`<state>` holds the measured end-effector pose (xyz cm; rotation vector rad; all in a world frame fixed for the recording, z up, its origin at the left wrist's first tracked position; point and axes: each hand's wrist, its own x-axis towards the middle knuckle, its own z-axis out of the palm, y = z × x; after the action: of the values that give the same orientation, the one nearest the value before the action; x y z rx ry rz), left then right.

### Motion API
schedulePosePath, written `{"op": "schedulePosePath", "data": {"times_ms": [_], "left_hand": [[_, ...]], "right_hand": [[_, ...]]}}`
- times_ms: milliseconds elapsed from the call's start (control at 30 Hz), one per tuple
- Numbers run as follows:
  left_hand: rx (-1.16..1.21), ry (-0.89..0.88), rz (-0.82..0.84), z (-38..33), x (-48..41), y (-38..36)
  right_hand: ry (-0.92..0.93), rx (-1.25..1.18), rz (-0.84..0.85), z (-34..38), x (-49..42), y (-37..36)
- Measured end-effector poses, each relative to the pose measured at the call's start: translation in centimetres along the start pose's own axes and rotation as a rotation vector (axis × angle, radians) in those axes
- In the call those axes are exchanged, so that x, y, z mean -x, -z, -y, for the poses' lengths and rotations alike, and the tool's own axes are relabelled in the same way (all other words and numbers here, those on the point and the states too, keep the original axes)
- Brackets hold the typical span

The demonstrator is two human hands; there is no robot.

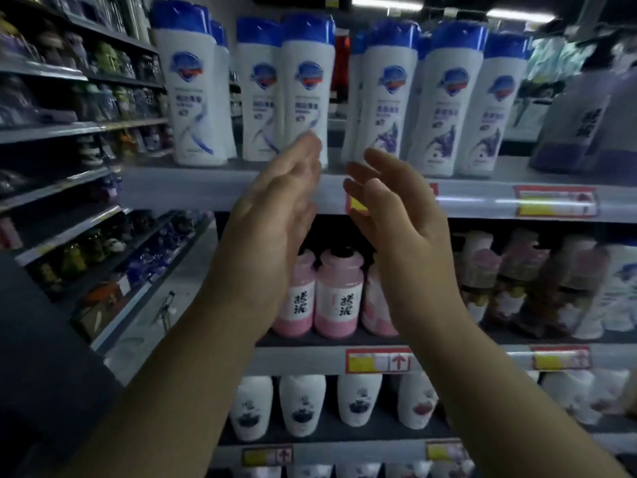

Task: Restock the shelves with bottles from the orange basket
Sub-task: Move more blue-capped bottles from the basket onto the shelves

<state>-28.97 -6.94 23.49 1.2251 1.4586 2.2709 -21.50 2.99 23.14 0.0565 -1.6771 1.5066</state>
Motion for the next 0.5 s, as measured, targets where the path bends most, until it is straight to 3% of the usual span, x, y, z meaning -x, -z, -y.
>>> {"op": "schedulePosePath", "data": {"times_ms": [333,500], "left_hand": [[-0.002,0.159,-0.088,3.8,5.7,-8.5],[0.018,0.22,-0.054,5.2,9.2,-11.2]], "right_hand": [[-0.154,-0.001,-0.018,-0.9,5.6,9.6],[-0.221,0.005,-0.02,-0.8,10.4,12.5]]}}
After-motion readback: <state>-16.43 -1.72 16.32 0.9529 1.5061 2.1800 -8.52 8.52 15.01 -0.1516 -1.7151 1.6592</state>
